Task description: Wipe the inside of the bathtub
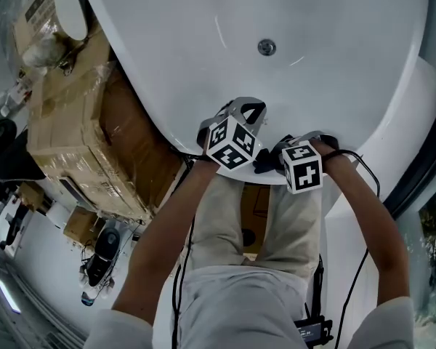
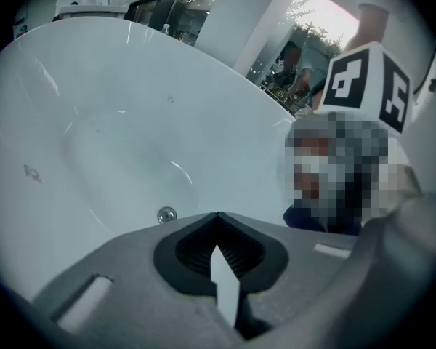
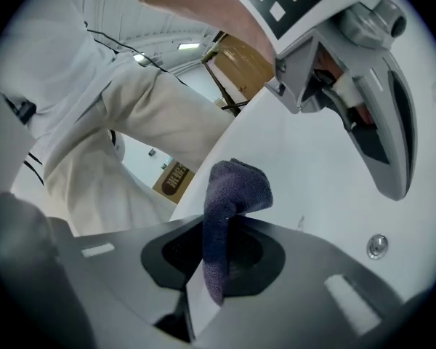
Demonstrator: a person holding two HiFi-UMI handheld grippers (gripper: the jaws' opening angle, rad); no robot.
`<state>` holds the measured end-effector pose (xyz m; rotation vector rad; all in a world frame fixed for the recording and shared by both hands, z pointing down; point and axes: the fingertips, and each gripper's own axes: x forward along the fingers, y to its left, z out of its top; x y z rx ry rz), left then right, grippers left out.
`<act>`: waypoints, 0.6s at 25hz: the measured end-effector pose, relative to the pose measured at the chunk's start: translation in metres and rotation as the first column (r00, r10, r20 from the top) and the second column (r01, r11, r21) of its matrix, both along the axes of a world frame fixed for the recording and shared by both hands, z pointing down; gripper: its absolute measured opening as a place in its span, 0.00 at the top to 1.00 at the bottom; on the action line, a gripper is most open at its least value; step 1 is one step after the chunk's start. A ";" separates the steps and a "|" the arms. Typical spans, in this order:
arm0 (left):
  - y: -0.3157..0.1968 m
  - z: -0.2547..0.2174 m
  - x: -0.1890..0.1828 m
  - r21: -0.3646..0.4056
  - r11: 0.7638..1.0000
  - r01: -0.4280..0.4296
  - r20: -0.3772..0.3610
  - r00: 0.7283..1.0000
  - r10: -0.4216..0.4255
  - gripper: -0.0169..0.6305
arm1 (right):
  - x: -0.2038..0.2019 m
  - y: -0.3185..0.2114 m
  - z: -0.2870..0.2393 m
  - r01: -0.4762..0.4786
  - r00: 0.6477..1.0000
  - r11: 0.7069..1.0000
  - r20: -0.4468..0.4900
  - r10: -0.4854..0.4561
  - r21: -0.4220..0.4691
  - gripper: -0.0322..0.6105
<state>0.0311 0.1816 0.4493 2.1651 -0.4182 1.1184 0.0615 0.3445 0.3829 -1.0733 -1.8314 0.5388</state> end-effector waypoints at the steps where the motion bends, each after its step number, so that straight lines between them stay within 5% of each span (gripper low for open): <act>1: -0.002 0.002 0.000 -0.002 1.000 0.010 0.002 1.000 -0.009 0.98 | 0.001 -0.004 0.002 0.004 1.000 1.000 -0.002 -0.004 -0.003 0.87; 9: -0.016 0.025 -0.002 -0.009 0.996 0.084 0.015 0.996 -0.084 0.98 | 0.007 -0.058 0.065 0.023 1.000 0.987 0.010 -0.025 0.162 0.87; 15: -0.024 0.042 0.002 -0.025 0.991 0.129 0.020 0.991 -0.129 0.98 | 0.015 -0.092 0.121 0.010 1.000 0.931 0.011 -0.015 0.364 0.87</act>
